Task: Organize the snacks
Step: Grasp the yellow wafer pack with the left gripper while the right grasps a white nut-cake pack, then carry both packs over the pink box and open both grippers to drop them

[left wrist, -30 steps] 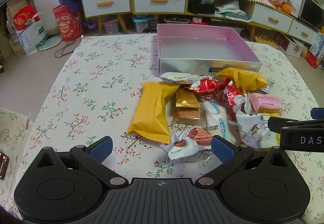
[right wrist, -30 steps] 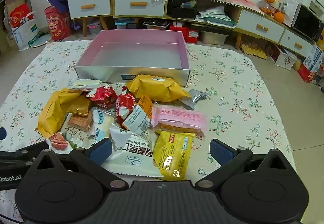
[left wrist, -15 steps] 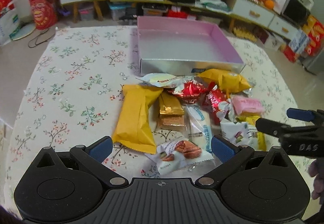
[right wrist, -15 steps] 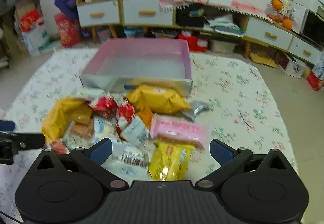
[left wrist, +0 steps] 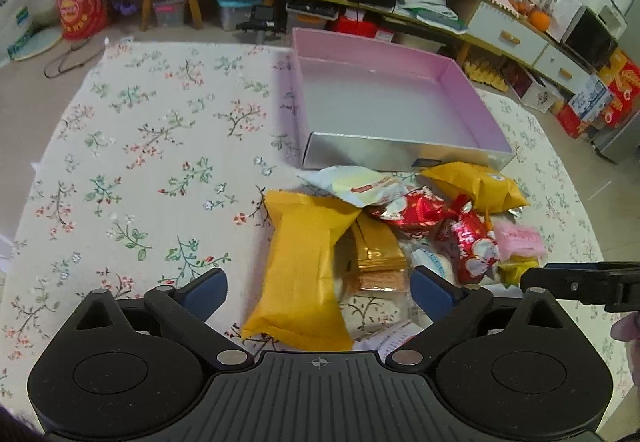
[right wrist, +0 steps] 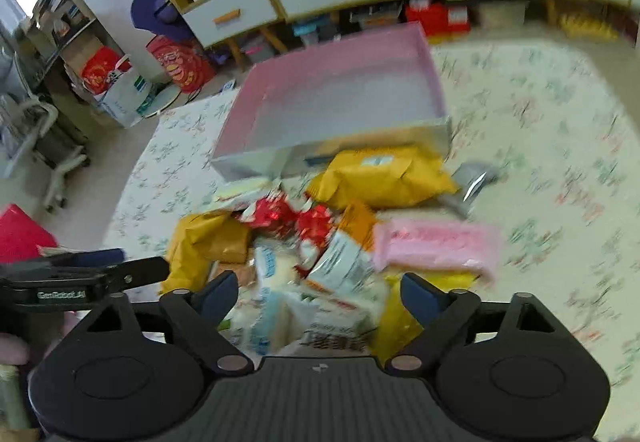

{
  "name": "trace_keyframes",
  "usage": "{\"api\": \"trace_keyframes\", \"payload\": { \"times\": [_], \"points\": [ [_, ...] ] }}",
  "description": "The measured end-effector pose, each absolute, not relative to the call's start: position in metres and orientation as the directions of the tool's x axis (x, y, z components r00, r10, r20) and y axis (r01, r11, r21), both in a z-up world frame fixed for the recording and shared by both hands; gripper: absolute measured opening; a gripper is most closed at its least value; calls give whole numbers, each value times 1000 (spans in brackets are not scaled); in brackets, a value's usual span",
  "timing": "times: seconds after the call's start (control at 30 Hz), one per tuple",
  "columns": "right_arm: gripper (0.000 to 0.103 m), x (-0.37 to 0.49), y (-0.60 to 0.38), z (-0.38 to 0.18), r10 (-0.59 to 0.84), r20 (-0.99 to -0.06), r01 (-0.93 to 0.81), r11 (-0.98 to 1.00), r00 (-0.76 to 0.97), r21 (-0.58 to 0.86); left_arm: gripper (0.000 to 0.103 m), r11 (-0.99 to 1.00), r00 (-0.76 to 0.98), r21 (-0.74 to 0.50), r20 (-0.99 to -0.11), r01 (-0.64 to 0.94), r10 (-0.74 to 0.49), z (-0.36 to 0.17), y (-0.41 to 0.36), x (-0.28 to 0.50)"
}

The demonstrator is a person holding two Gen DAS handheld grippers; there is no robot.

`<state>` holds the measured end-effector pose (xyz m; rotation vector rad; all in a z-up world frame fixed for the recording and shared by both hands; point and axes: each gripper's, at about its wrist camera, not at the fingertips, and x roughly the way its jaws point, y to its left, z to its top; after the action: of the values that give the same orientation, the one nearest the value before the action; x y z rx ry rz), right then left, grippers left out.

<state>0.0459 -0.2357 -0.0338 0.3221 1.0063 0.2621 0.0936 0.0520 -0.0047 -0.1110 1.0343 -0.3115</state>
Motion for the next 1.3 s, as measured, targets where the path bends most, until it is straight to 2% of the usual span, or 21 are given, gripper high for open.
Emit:
{"api": "trace_keyframes", "payload": {
  "times": [0.13,0.37,0.53,0.67,0.87,1.1,1.3],
  "points": [
    [51,54,-227,-38,384,-795,-64,913,469,403,82,945,431,-263,-842,195,-324,-19,57,104],
    [44,54,-217,-43,347,-833,-93,935,431,342,62,938,403,-290,-848,190,-344,-31,61,109],
    [37,56,-225,-53,315,-864,-55,946,392,320,57,940,402,-279,-851,198,-337,-33,59,110],
    [37,49,-230,-49,313,-860,-53,946,404,319,49,943,398,-268,-857,199,-327,-37,58,110],
    [34,43,-233,-57,308,-872,-46,948,381,314,46,945,407,-266,-855,188,-322,-40,60,110],
    [11,40,-229,-60,330,-873,-64,942,360,330,39,948,417,-263,-852,181,-315,-39,60,108],
    [5,37,-226,-55,328,-863,-78,943,385,324,35,949,425,-259,-850,181,-313,-33,63,105]
  ]
}}
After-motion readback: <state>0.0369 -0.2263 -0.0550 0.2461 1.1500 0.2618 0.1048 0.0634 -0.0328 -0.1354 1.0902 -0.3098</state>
